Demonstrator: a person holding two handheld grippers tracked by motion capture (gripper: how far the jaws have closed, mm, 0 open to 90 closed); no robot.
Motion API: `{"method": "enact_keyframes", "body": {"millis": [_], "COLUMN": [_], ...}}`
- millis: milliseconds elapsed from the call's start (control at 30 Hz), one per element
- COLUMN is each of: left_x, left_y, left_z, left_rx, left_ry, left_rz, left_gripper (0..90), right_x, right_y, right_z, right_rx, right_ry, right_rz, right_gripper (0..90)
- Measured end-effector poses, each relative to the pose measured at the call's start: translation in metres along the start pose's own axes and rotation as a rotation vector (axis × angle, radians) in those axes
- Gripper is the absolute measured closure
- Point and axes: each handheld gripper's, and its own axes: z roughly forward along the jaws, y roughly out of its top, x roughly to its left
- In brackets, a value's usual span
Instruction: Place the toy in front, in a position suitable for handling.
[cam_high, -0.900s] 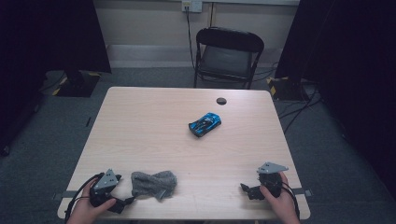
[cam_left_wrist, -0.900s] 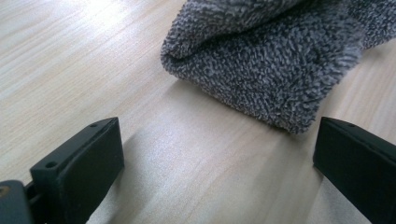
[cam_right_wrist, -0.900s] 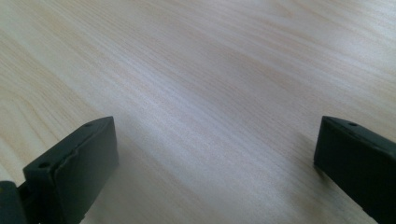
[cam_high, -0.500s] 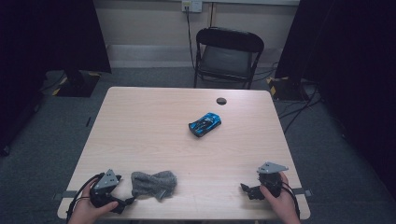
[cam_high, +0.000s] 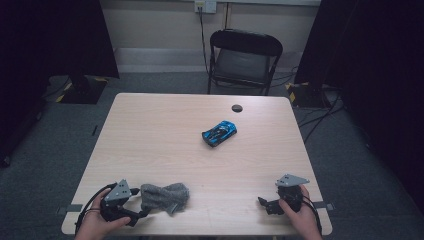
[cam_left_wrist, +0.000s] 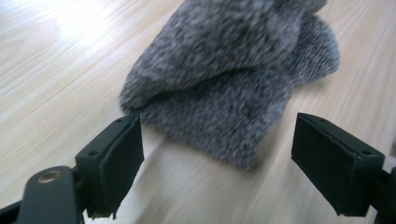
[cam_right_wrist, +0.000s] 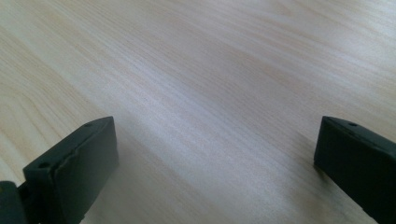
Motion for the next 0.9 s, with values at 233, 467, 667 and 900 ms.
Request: {"method": "enact_keyframes", "body": {"millis": [233,467,667,900], "left_x": [-0.005,-0.012,-0.018,-0.026], "left_y": [0.010,0.018,0.031,0.051], "left_z": [0.006,0.018,0.034,0.057], "left_rx": [0.009,0.028,0.028,0.030], "left_ry": [0.002,-0.011,-0.018,-0.025], "left_rz": [0.032,0.025,0.009,0.006], "left_gripper": [38.9,50.4,47.3,43.3], "right_x": [0.000,0.000,0.000,0.000], "right_y": [0.000,0.000,0.000,0.000], "right_z": [0.000,0.000,0.000,0.000], "right_rx": [0.001,0.000,0.000,0.001], "right_ry": [-0.001,-0.001,-0.001,-0.002], "right_rz": [0.000,0.001,0.001,0.001], "right_gripper": [0.0,0.0,0.0,0.0]}}
